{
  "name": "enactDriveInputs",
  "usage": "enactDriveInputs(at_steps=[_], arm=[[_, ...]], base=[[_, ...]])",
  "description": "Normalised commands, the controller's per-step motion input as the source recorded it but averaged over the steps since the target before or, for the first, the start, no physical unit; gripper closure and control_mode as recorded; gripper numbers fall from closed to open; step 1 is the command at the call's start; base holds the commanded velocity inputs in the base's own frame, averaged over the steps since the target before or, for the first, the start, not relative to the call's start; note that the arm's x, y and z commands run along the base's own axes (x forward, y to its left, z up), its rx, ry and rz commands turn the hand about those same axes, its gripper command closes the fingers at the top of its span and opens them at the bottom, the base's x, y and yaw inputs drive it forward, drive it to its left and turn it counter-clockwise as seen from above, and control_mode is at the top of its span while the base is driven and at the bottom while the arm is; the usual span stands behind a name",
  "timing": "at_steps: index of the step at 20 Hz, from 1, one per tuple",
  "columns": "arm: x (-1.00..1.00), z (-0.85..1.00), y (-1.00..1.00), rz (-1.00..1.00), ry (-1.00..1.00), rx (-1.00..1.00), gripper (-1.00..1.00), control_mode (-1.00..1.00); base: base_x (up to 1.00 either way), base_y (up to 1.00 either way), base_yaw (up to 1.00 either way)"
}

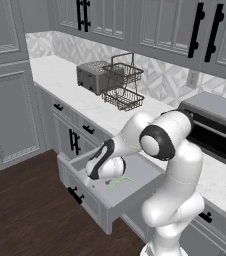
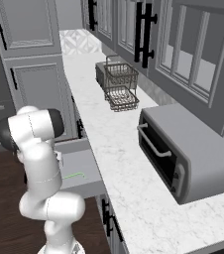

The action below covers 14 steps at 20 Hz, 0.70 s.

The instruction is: Take a straw from the drawer in front and place it inside the glass cup on the dining counter.

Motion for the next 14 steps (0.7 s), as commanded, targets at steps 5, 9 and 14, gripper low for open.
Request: enactDriveInputs(at_steps=[5, 9, 14], arm=[[0.00, -0.21, 0.53, 0.03, 0.04, 0.05, -1.00, -1.00], [-0.02, -0.21, 0.72, 0.05, 0.09, 0.08, -1.00, -1.00], [-0.19, -0.09, 0.78, 0.05, 0.06, 0.06, -1.00, -1.00]], base=[[0.00, 0.00, 0.00], [0.00, 0.00, 0.00], [0.00, 0.00, 0.00]])
